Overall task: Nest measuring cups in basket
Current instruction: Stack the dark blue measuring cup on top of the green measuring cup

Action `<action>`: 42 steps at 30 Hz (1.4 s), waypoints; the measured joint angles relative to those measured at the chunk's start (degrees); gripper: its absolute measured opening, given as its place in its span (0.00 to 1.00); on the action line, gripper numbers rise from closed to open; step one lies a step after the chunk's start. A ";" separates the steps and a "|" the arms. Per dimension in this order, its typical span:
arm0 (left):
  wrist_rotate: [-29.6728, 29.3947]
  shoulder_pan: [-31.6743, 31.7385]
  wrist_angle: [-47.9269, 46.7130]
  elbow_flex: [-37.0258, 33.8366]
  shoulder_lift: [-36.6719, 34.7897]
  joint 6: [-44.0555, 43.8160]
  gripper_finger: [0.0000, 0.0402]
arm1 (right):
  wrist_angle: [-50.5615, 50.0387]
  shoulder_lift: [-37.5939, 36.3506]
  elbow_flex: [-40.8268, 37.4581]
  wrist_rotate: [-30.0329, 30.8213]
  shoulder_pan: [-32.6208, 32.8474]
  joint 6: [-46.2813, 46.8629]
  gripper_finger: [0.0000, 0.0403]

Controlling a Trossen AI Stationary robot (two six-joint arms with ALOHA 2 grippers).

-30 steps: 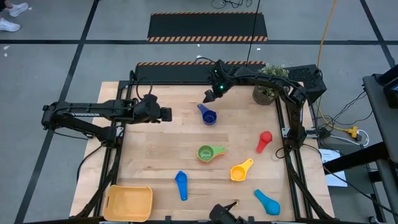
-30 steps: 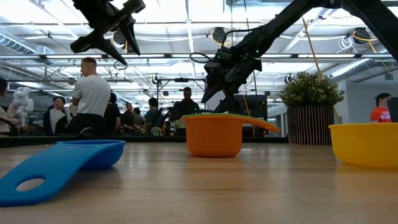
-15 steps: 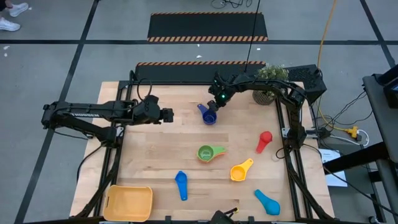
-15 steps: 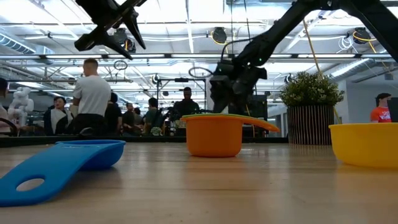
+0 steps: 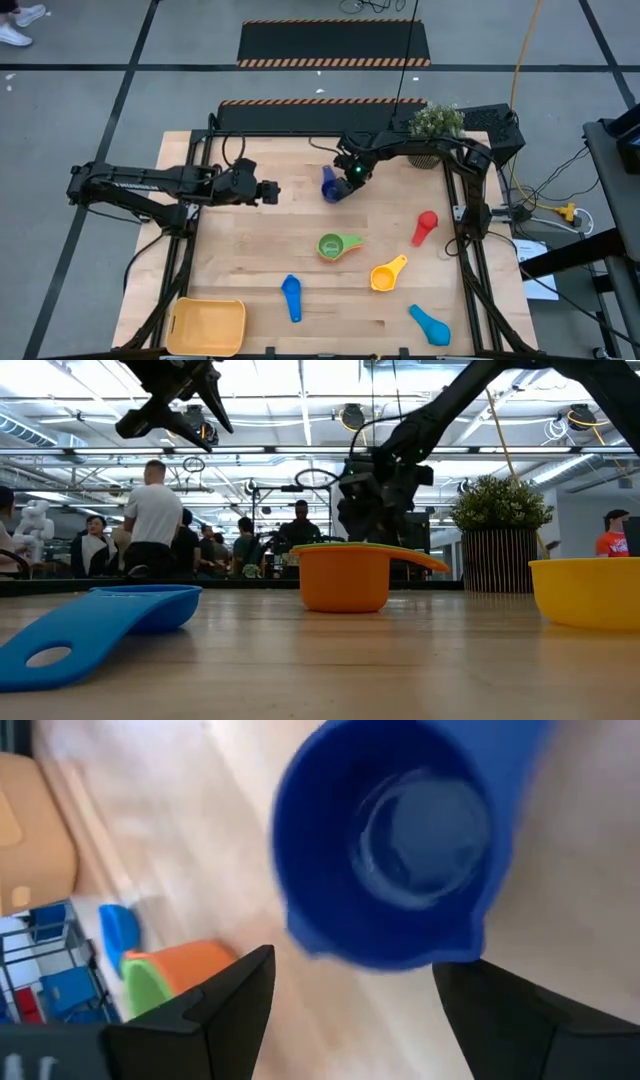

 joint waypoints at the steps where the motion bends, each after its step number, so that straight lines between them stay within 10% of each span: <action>1: -0.02 -0.16 -0.07 0.00 0.00 0.01 0.47 | -0.04 -0.31 0.00 -0.02 0.58 0.77 0.66; 18: -0.07 -1.17 -1.64 0.00 0.00 2.40 0.47 | -2.43 -7.09 0.07 9.15 1.05 9.09 0.66; 42: 2.36 1.94 -0.15 0.00 0.00 2.37 0.47 | 0.90 0.78 1.40 -0.11 -13.45 2.38 0.66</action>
